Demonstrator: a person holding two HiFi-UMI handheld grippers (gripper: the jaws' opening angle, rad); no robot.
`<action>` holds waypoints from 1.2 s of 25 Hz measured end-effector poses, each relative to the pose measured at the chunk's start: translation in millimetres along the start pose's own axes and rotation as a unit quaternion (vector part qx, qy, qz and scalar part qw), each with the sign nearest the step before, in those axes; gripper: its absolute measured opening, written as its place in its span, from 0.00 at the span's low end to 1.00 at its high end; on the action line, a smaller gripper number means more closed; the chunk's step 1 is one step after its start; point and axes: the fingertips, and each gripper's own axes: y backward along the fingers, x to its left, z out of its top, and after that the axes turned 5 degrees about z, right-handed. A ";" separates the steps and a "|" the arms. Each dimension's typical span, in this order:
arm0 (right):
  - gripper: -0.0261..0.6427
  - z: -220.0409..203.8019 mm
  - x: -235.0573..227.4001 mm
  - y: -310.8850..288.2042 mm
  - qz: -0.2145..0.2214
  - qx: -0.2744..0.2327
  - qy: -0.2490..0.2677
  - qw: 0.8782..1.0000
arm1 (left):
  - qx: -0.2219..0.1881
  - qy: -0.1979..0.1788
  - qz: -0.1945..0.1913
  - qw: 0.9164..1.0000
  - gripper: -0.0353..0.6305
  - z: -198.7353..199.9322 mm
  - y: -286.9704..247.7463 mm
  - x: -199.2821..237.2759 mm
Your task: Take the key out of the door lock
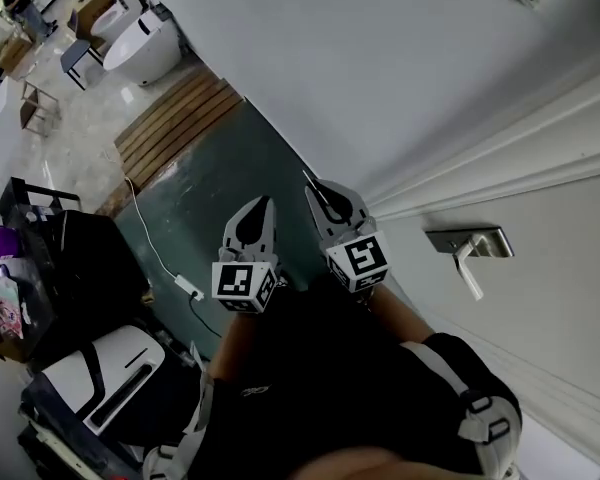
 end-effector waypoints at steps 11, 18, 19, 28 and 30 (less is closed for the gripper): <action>0.08 64.6 13.0 6.3 0.016 -0.068 0.034 0.997 | -0.078 -0.017 0.015 0.997 0.09 69.5 22.1 -0.1; 0.08 71.9 11.8 12.5 0.008 -0.079 0.038 0.996 | -0.088 -0.017 0.019 0.996 0.09 80.7 29.9 0.8; 0.08 72.3 12.6 12.6 0.007 -0.082 0.040 0.996 | -0.091 -0.018 0.019 0.996 0.09 82.7 30.8 1.1; 0.08 83.0 14.2 19.6 -0.002 -0.089 0.055 0.994 | -0.099 -0.022 0.005 0.995 0.09 86.1 30.1 -10.4; 0.08 83.0 12.8 23.1 -0.007 -0.089 0.059 0.994 | -0.099 -0.024 0.001 0.995 0.09 86.5 30.8 -12.4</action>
